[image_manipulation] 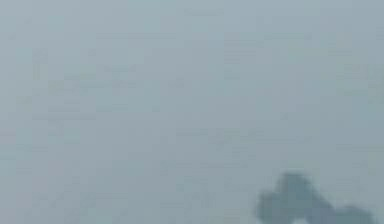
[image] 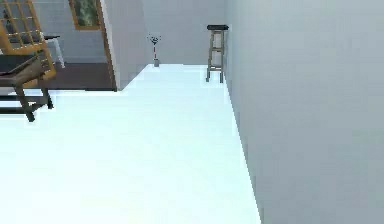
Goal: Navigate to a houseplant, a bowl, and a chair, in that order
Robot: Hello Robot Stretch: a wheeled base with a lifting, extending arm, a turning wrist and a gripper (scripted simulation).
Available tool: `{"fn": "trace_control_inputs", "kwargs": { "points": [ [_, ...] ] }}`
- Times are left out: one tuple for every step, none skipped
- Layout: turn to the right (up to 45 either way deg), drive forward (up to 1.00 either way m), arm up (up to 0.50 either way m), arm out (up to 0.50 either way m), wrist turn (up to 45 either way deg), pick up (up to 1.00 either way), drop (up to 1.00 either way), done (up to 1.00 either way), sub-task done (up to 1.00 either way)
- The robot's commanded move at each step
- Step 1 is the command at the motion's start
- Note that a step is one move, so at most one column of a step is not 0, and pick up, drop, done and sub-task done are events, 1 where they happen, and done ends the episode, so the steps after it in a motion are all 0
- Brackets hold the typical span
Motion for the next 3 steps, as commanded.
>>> {"fn": "trace_control_inputs", "kwargs": {
  "points": [
    [0.0,1.00,0.00,0.00,0.0,0.00,0.00,0.00,0.00],
    [0.0,1.00,0.00,0.00,0.0,0.00,0.00,0.00,0.00],
    [-3.0,0.00,0.00,0.00,0.0,0.00,0.00,0.00,0.00]
  ]
}}
